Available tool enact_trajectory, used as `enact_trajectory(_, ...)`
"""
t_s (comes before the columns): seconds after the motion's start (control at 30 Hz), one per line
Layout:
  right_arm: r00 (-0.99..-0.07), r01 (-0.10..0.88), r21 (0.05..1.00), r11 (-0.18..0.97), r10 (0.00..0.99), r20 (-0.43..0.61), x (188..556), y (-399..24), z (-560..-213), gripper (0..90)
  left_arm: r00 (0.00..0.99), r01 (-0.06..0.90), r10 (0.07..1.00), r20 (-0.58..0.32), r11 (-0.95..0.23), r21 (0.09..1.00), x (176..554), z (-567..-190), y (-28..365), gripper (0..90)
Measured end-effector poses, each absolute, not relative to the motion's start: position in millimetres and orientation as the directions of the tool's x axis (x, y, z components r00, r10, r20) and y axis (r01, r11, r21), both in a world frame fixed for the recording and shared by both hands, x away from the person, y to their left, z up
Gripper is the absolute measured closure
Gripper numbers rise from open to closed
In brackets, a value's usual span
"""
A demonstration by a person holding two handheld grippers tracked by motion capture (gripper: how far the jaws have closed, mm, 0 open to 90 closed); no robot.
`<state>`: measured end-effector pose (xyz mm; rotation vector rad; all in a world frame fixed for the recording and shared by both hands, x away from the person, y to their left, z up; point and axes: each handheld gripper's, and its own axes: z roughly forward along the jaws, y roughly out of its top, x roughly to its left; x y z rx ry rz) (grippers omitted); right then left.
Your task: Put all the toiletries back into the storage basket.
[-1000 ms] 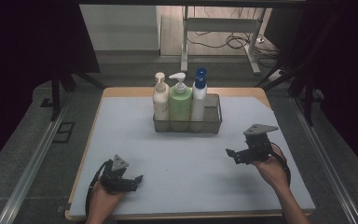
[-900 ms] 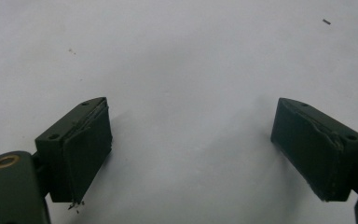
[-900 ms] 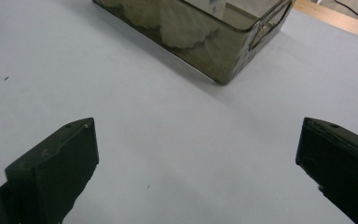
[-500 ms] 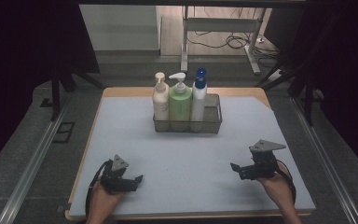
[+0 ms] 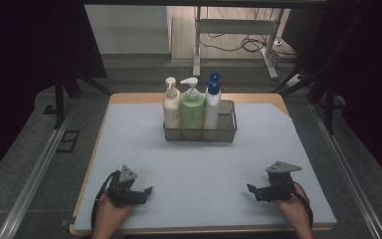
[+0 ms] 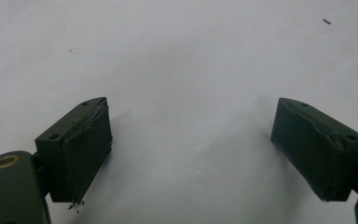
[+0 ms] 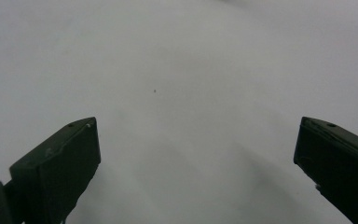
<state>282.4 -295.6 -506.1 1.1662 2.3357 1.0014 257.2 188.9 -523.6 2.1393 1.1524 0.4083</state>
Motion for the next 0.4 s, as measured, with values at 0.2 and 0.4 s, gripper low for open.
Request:
enact_trajectory(0.2, -0.604, 0.584, 0.685, 0.436, 0.797, 0.008, 283.7, -295.2, -520.0, 0.0, 0.562, 0.618, 0.826, -0.037, -0.39, 0.683, 257.2, -523.7, 188.8, 12.2)
enact_trajectory(0.4, -0.603, 0.585, 0.684, 0.436, 0.797, 0.007, 283.1, -294.8, -520.8, 0.0, 0.565, 0.618, 0.825, -0.029, -0.399, 0.678, 257.0, -523.5, 188.7, 12.1)
